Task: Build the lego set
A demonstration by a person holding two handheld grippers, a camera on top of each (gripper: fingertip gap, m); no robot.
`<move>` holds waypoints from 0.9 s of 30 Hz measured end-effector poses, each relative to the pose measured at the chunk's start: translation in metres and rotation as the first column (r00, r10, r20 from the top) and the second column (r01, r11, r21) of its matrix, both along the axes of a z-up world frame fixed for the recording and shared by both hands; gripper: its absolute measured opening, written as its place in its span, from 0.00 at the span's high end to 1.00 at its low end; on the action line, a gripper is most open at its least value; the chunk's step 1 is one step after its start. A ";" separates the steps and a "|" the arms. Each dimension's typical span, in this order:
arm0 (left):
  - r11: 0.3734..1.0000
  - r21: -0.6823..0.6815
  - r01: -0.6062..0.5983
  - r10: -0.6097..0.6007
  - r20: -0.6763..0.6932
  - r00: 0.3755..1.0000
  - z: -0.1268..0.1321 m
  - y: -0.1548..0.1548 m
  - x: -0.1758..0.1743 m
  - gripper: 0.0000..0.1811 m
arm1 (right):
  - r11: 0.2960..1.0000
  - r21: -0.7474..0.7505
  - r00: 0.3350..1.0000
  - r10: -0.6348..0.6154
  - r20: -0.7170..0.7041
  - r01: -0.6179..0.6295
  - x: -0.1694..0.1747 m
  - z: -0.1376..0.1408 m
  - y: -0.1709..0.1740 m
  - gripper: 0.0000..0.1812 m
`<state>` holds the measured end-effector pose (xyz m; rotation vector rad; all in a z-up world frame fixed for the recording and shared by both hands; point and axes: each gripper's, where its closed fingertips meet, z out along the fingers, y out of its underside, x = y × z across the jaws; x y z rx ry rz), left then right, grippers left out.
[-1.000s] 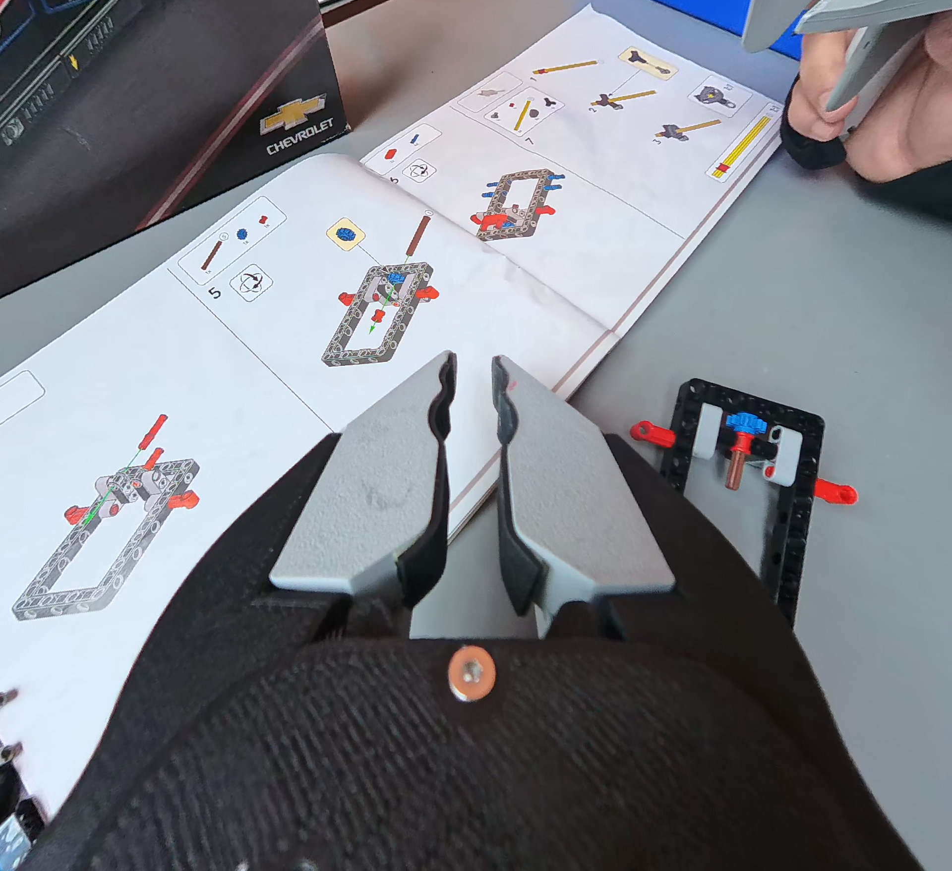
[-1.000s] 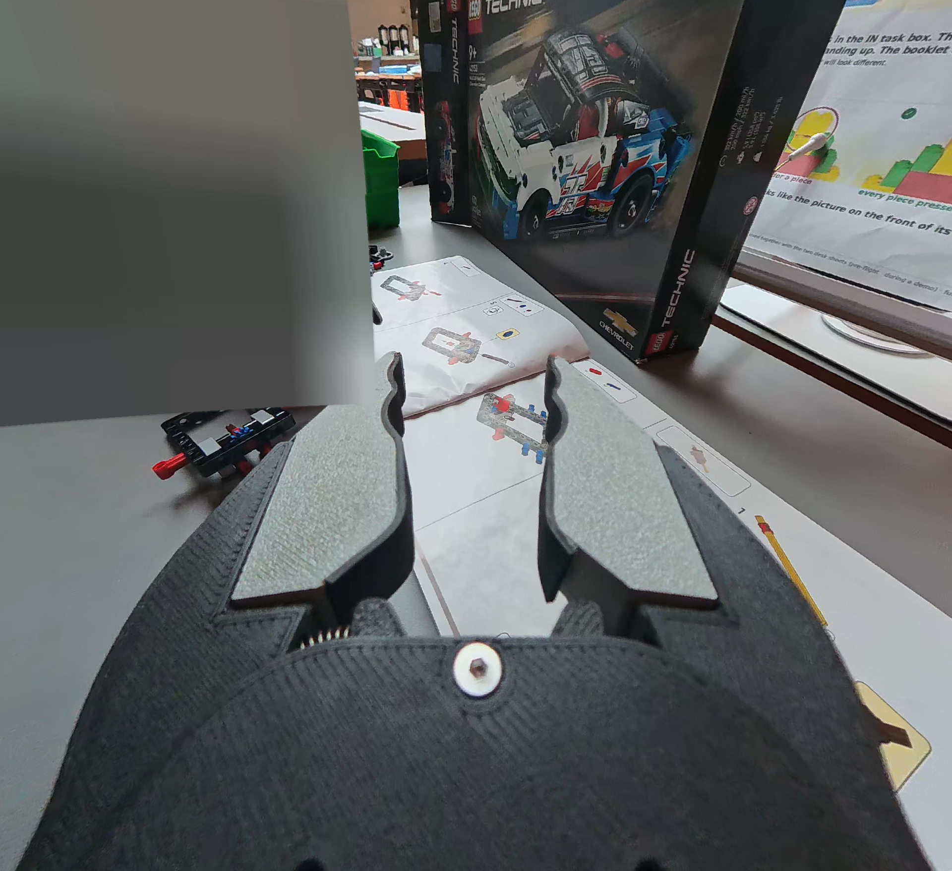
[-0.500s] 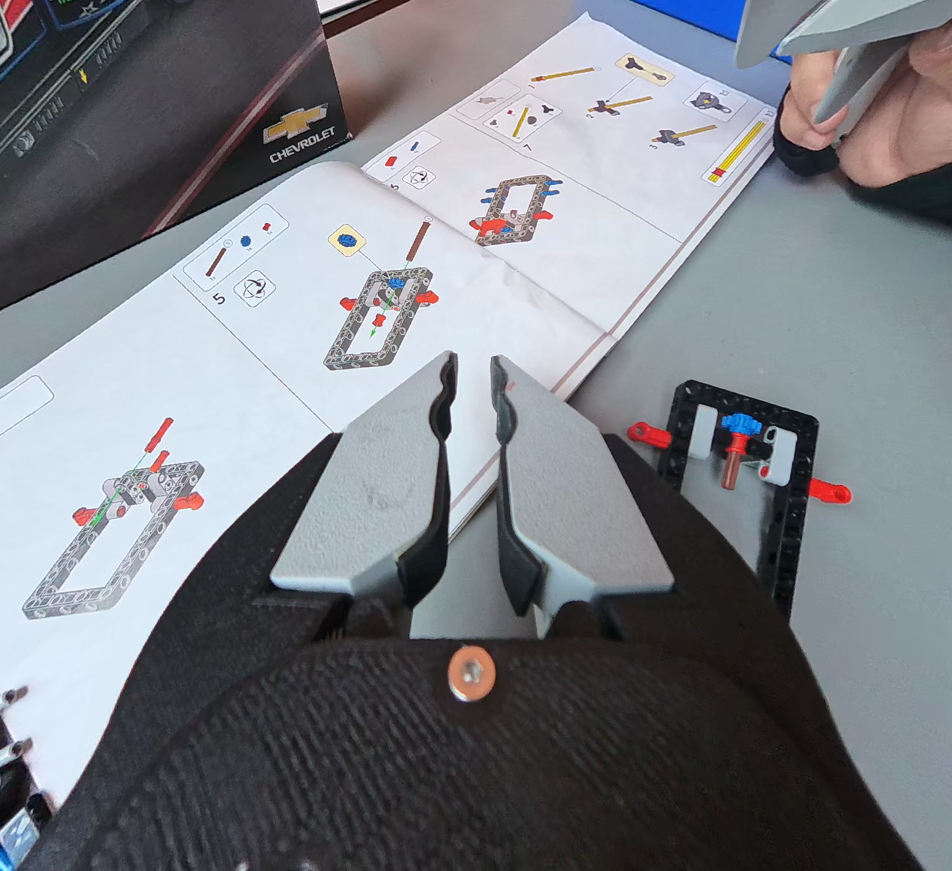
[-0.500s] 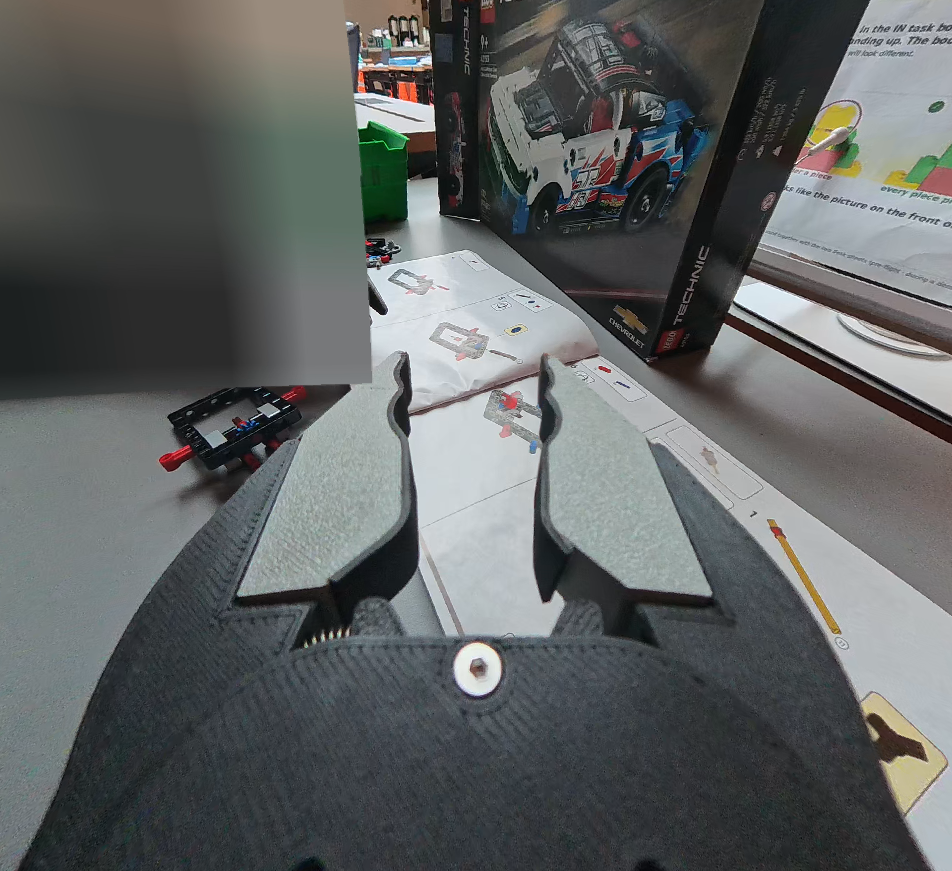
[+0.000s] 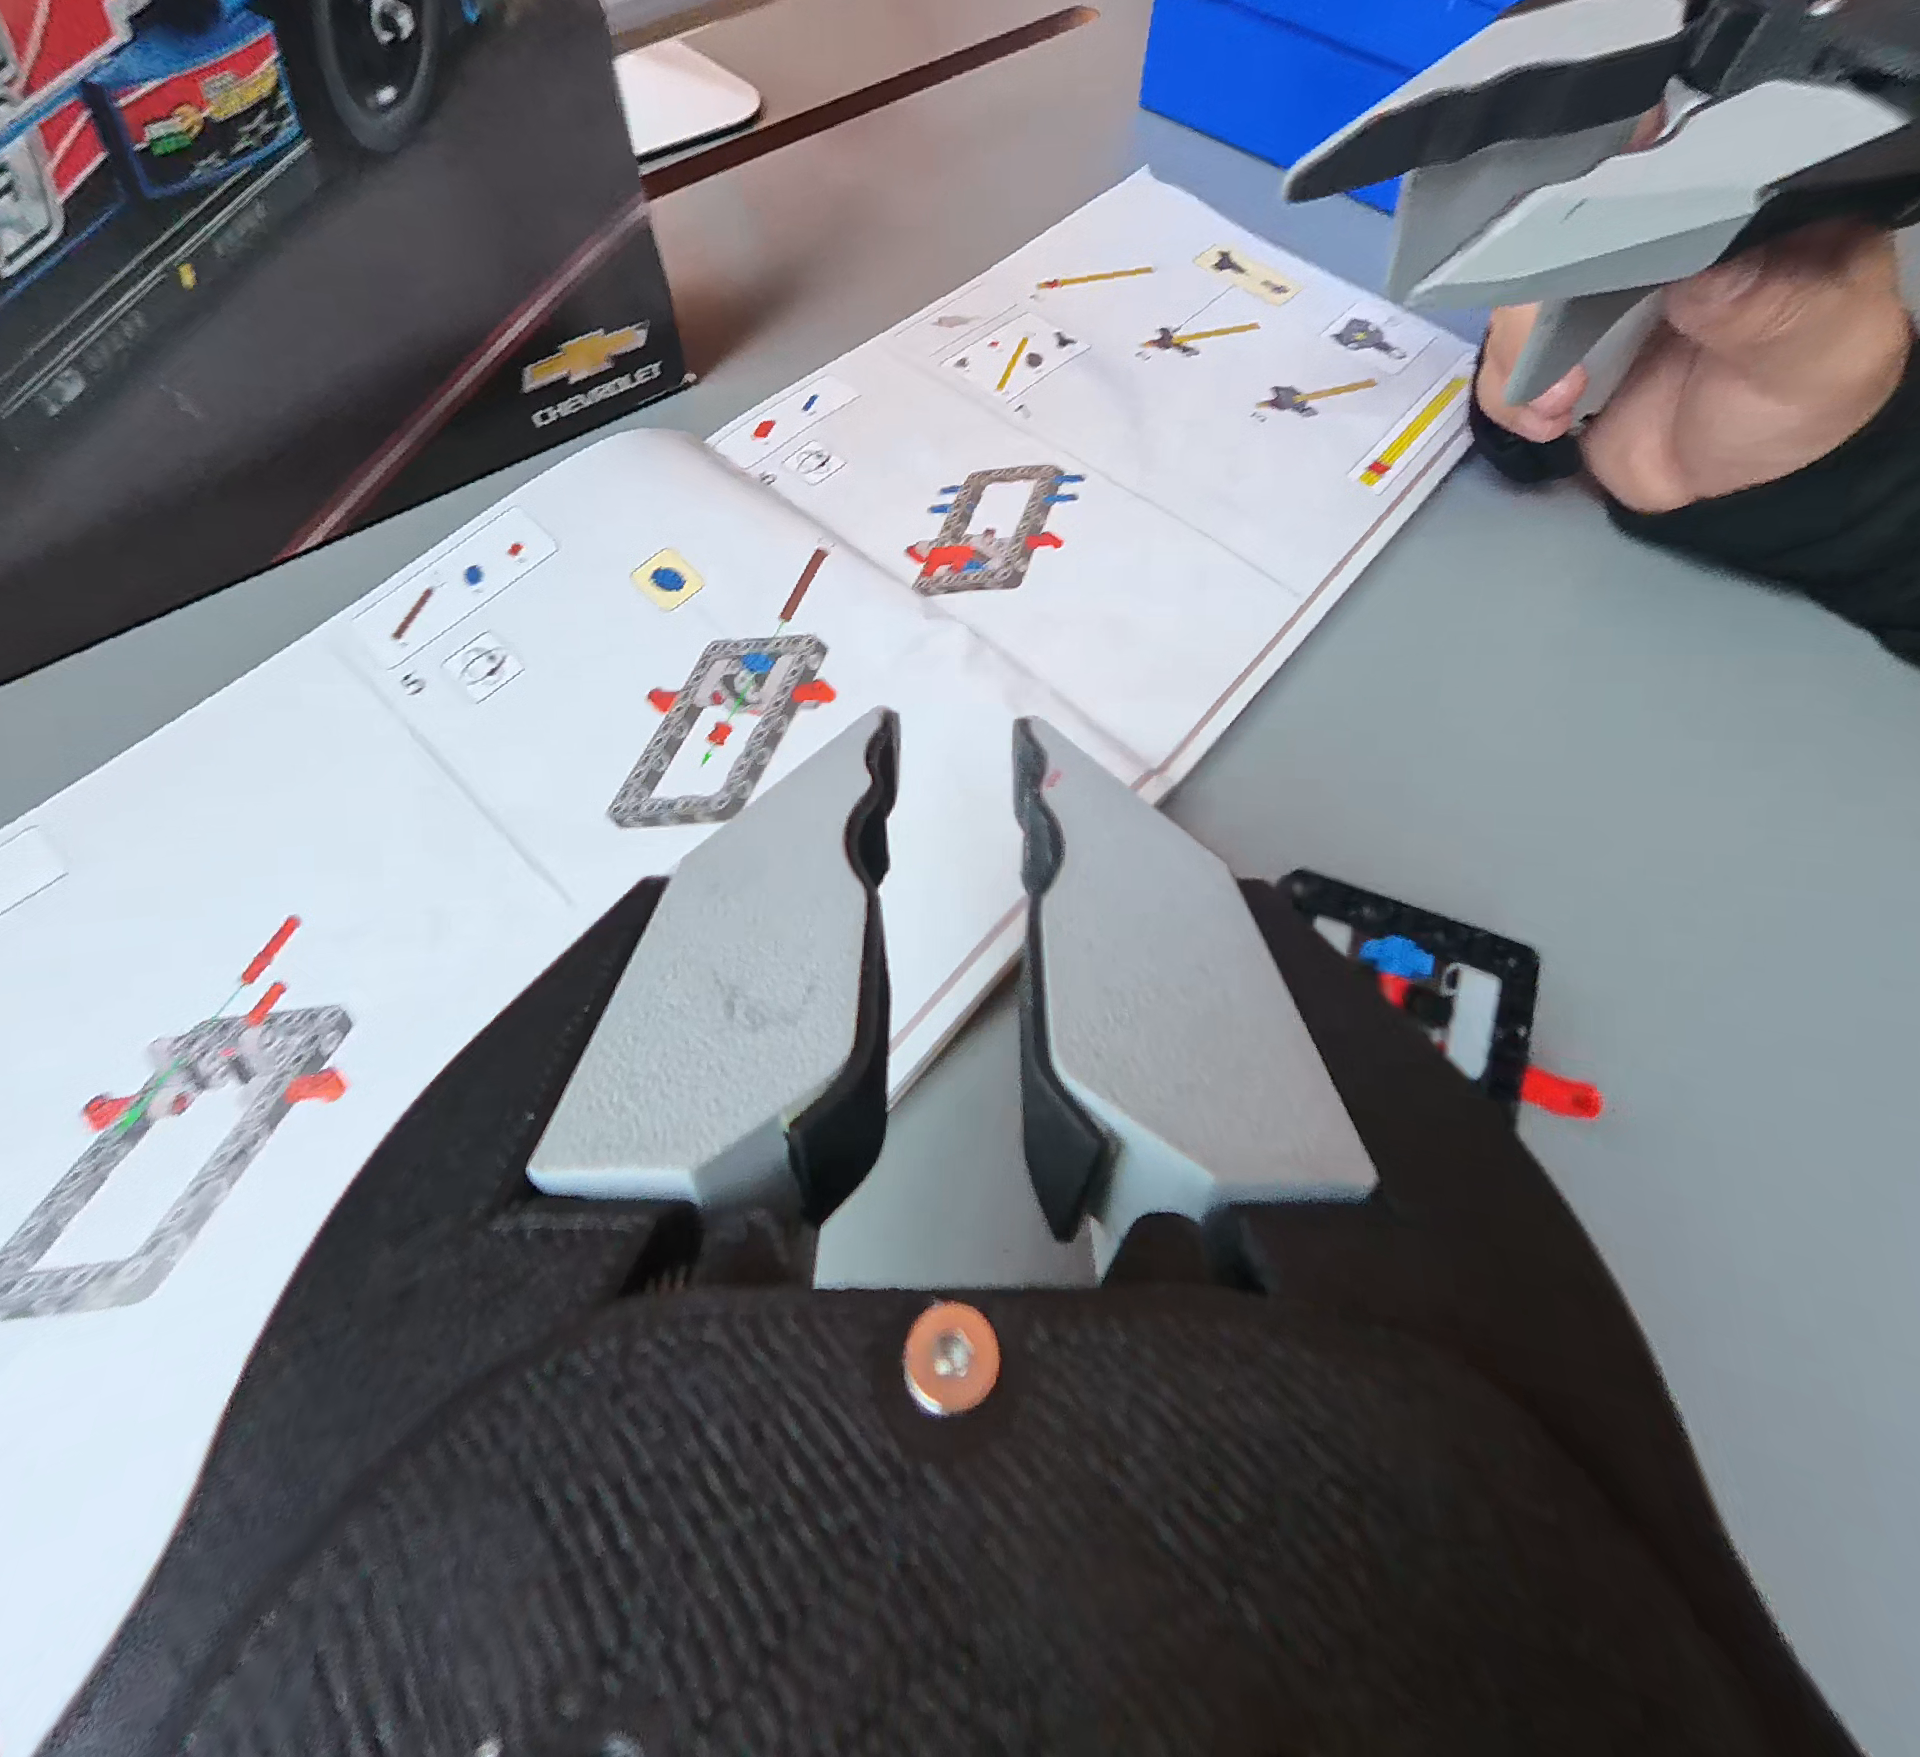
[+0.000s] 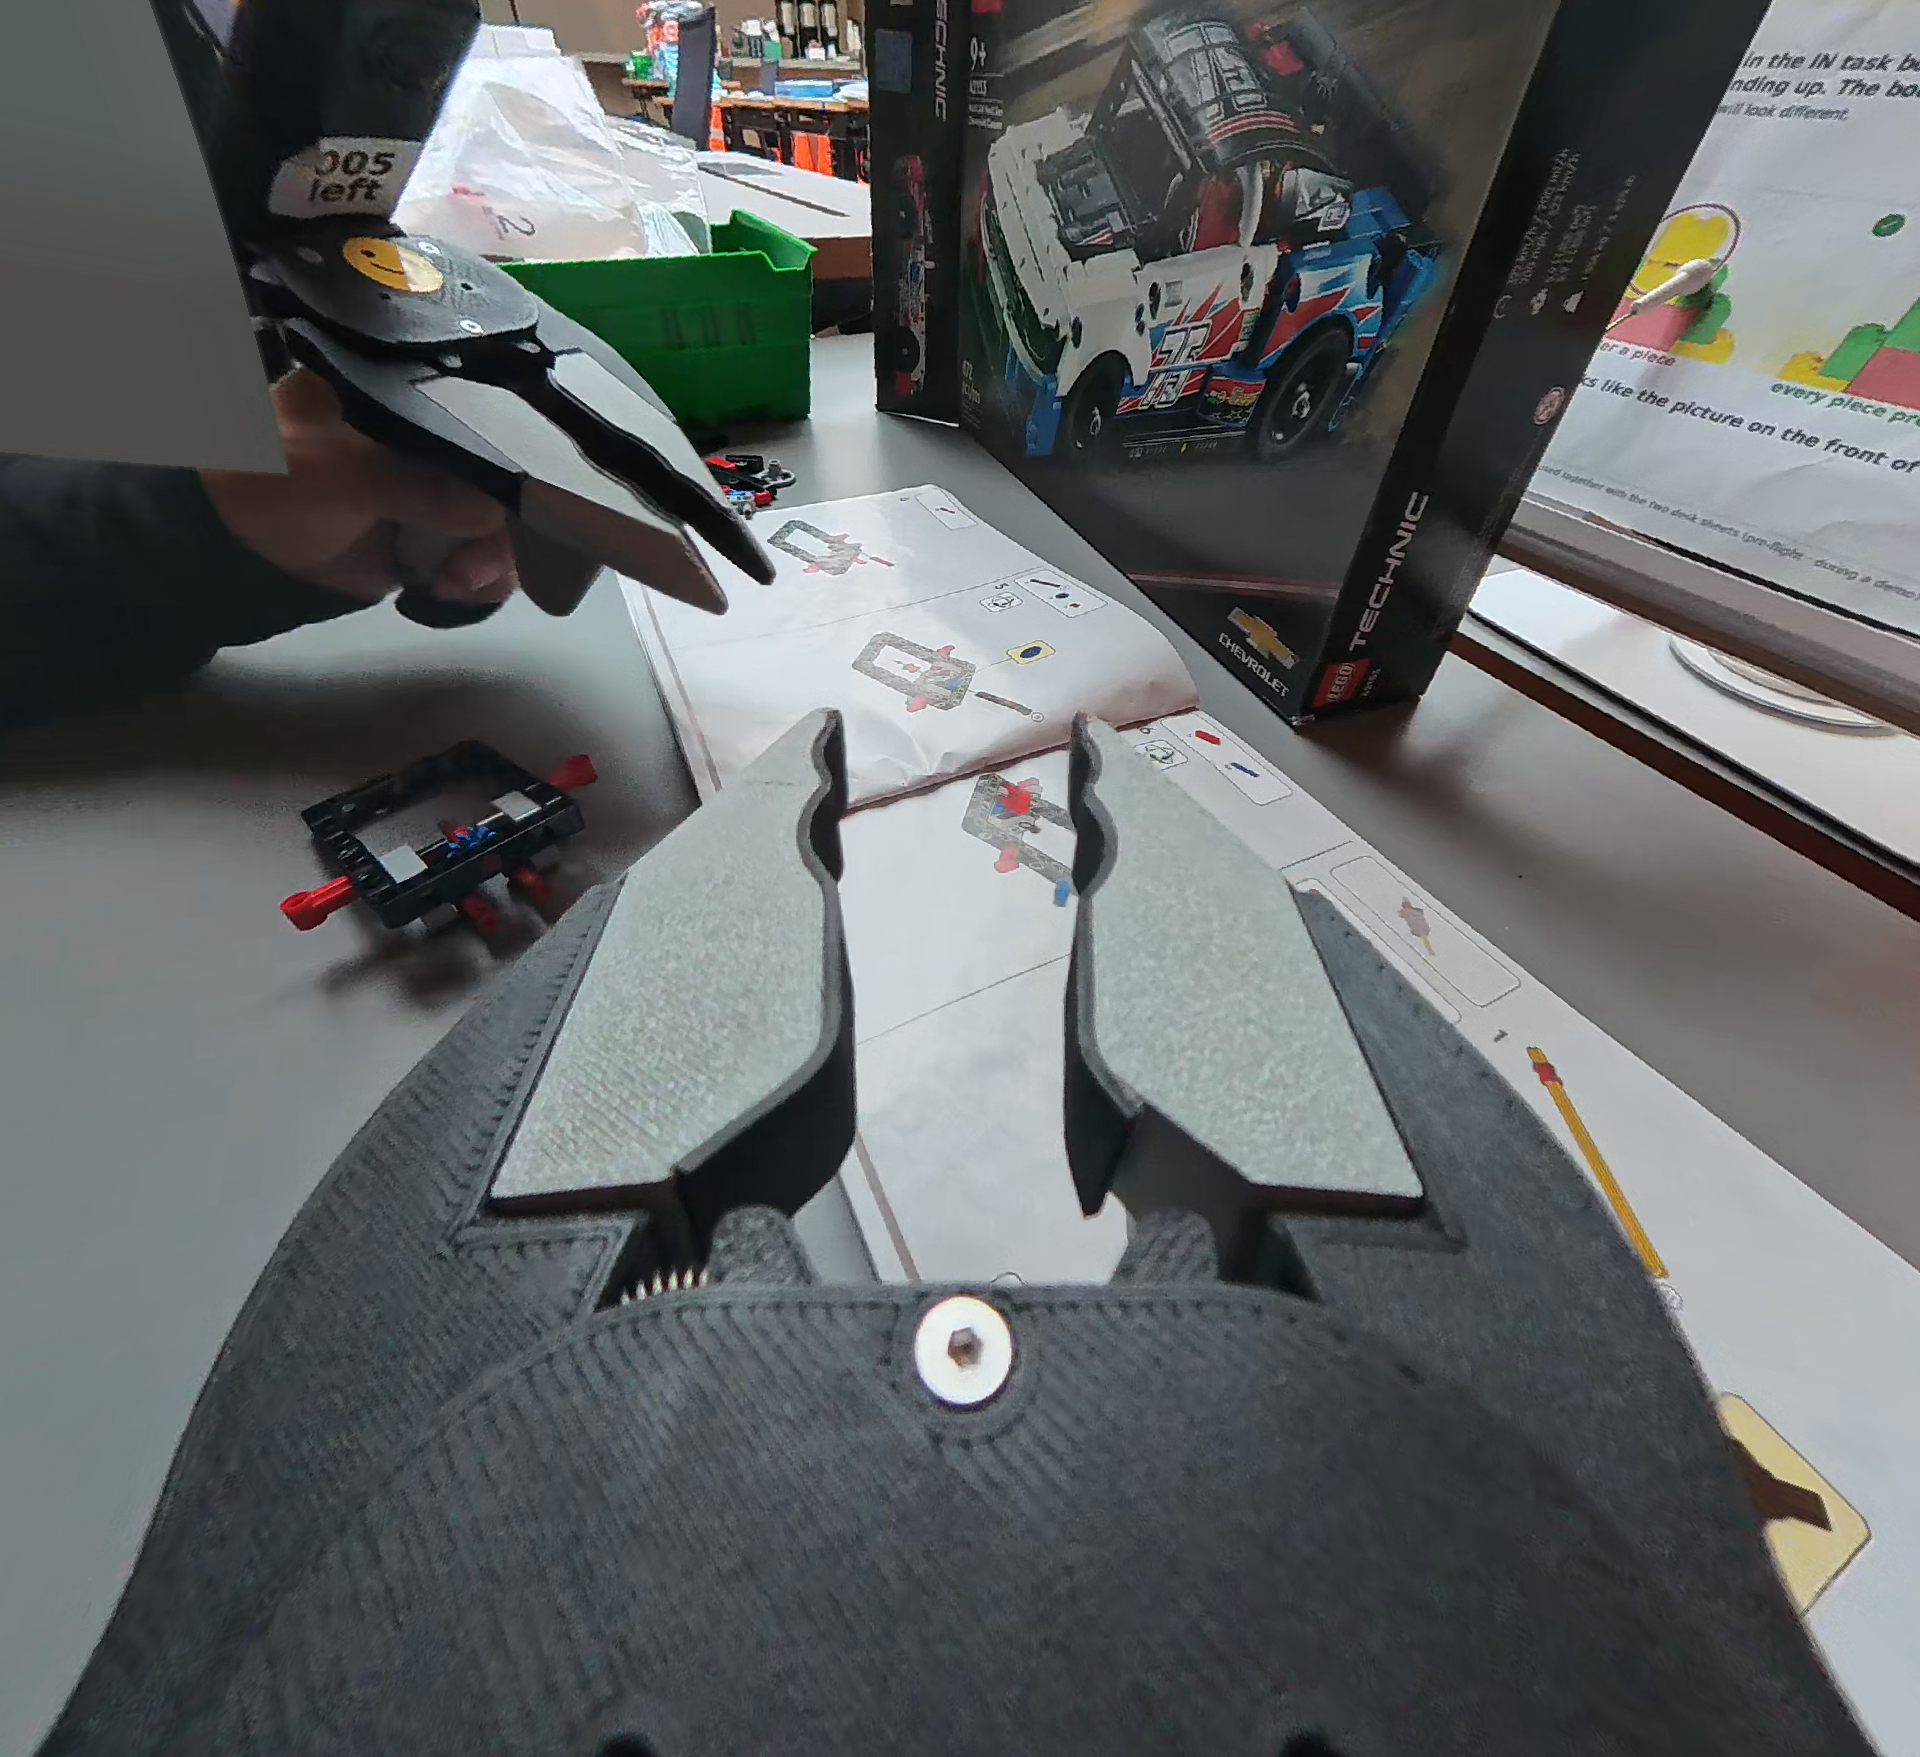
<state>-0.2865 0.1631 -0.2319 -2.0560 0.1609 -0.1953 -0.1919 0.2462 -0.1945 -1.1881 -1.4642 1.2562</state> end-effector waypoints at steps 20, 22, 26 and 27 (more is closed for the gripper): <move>0.853 -0.305 -0.425 0.381 -0.194 0.904 0.029 -0.204 -0.107 0.89 | 1.000 -0.001 1.000 -0.021 0.021 0.022 0.005 -0.003 0.001 0.79; 0.855 -0.343 -0.388 0.346 -0.179 0.921 0.017 -0.200 -0.098 0.91 | 1.000 -0.002 0.999 -0.017 0.028 0.017 0.005 -0.004 0.000 0.79; 0.839 -0.409 -0.359 0.318 -0.167 0.933 -0.012 -0.184 -0.094 0.93 | 1.000 -0.004 1.000 -0.008 0.025 0.008 0.004 -0.004 -0.001 0.80; 0.837 -0.429 -0.338 0.300 -0.157 0.941 -0.018 -0.180 -0.092 0.97 | 1.000 -0.004 1.000 -0.007 0.026 0.007 0.004 -0.004 -0.001 0.80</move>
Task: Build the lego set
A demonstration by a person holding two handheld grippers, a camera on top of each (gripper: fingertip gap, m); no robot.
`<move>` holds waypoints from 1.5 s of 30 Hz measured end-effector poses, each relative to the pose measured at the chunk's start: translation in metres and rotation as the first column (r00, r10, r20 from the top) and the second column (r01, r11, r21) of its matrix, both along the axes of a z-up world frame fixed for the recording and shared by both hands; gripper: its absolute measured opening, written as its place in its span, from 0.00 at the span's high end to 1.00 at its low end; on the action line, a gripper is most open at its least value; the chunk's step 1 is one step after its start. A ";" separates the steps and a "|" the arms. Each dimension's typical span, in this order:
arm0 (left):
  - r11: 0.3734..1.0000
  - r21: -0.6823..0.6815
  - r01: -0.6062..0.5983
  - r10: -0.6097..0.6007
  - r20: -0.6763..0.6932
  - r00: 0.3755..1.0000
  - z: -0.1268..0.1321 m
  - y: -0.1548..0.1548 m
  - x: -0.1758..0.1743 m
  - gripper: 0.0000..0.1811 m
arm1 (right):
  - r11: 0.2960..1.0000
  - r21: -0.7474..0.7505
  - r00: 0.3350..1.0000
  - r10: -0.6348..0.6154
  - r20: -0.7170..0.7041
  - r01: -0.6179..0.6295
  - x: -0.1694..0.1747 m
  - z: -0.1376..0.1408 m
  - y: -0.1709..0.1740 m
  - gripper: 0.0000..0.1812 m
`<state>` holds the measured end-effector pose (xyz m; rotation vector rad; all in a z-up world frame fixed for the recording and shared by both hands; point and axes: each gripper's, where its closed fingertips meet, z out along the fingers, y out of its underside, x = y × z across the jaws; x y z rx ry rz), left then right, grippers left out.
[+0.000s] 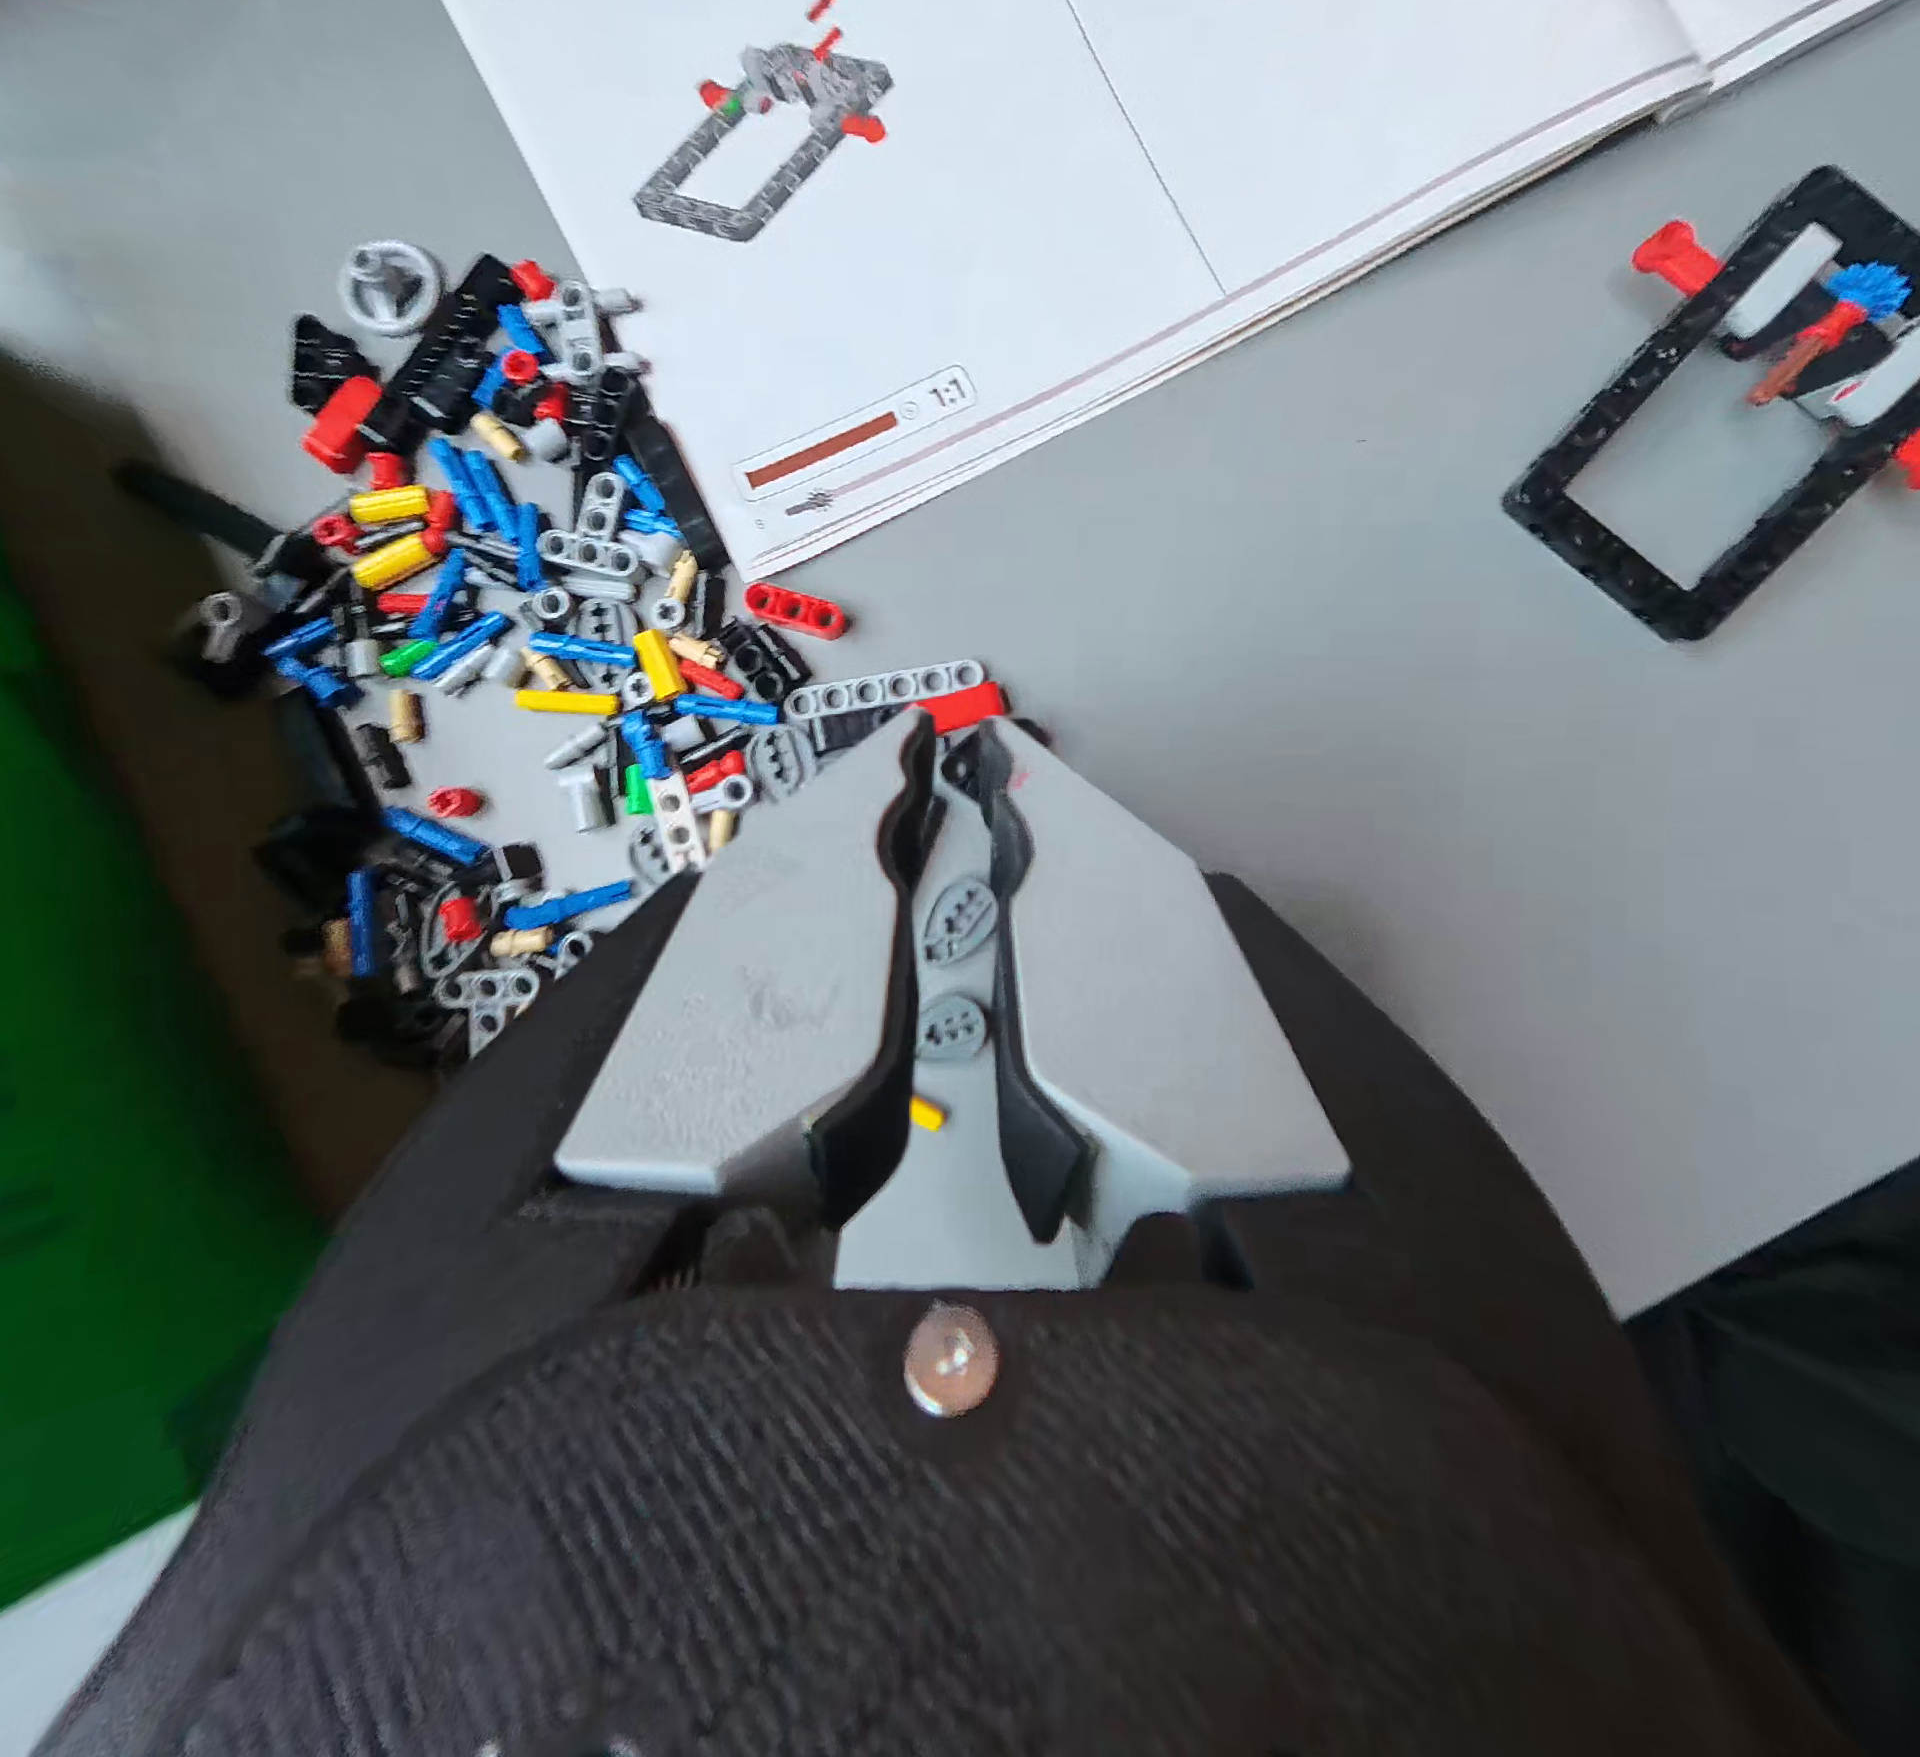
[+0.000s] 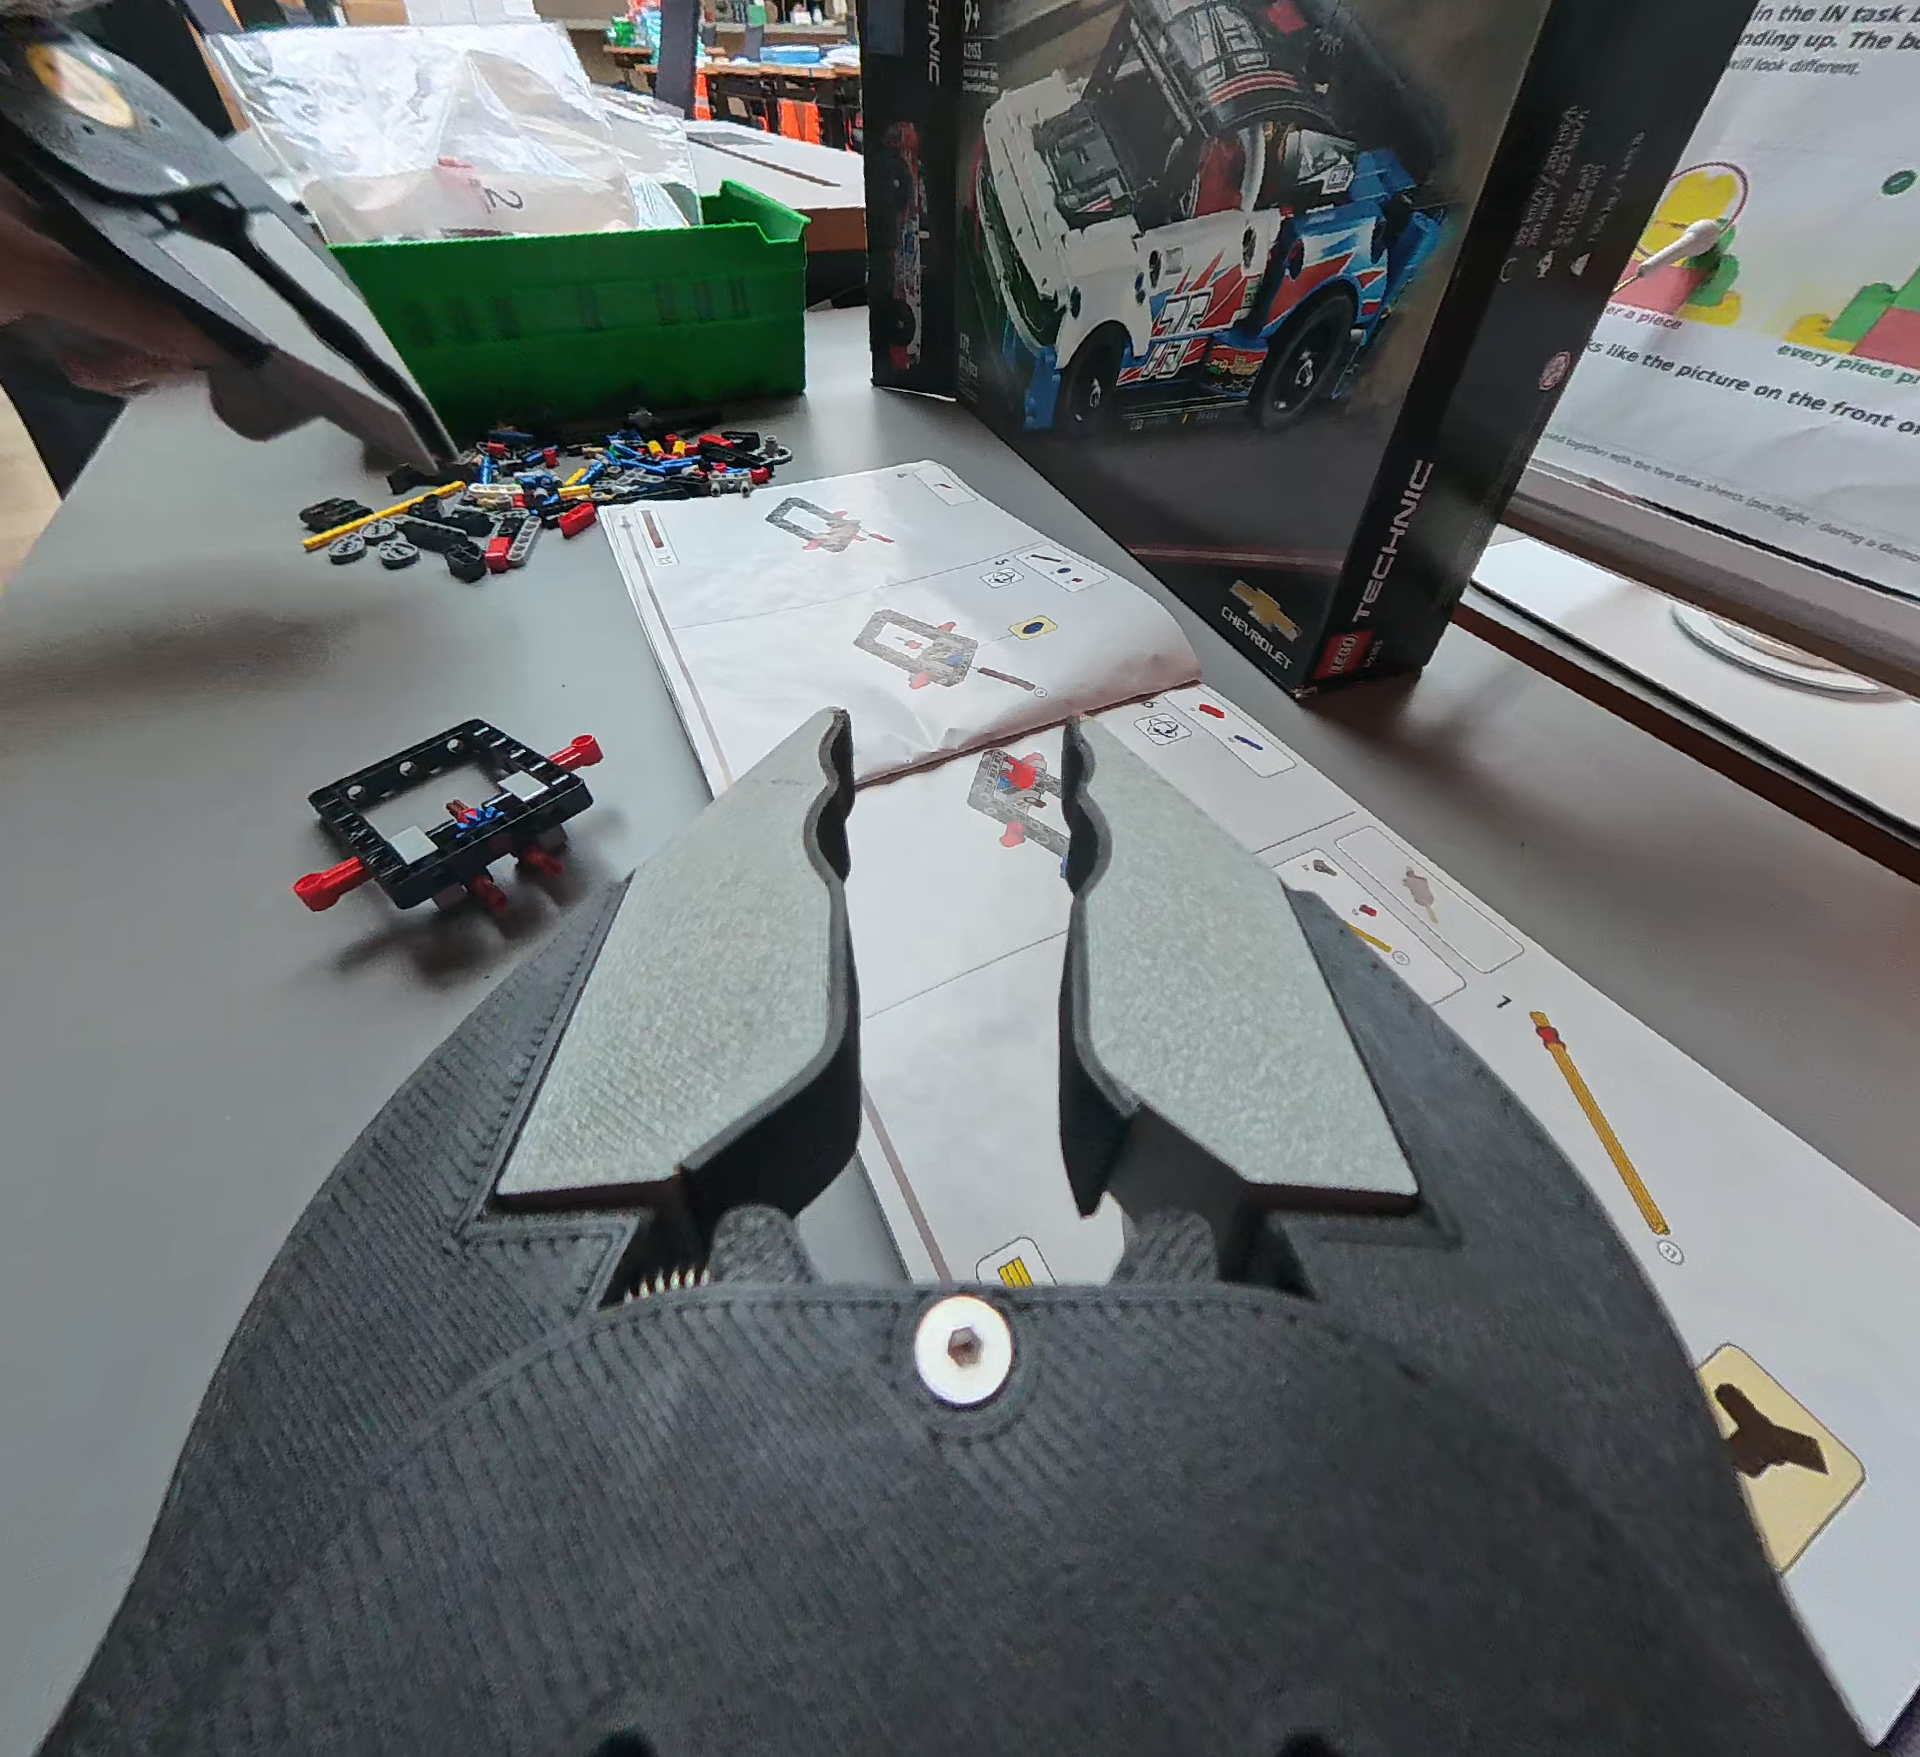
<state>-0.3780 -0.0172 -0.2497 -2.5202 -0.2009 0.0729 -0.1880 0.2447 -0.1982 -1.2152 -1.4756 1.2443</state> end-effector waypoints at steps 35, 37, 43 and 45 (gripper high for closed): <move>0.975 -0.197 0.101 -0.132 -0.150 0.980 -0.016 0.019 -0.019 0.88 | 0.999 -0.032 1.000 0.025 -0.005 -0.025 -0.002 0.002 0.001 0.80; 0.977 -0.132 0.167 -0.179 -0.087 0.980 -0.009 0.029 0.003 0.88 | 0.999 -0.031 1.000 0.025 -0.005 -0.025 -0.002 0.002 0.001 0.80; 0.943 -0.095 0.320 -0.322 -0.009 0.947 -0.020 0.054 0.068 0.88 | 0.999 -0.031 0.999 0.044 0.026 -0.043 -0.004 -0.003 -0.003 0.80; 0.941 -0.118 0.317 -0.319 0.005 0.948 -0.032 0.061 0.069 0.88 | 0.999 -0.022 0.998 0.045 0.034 -0.044 -0.005 -0.005 -0.004 0.81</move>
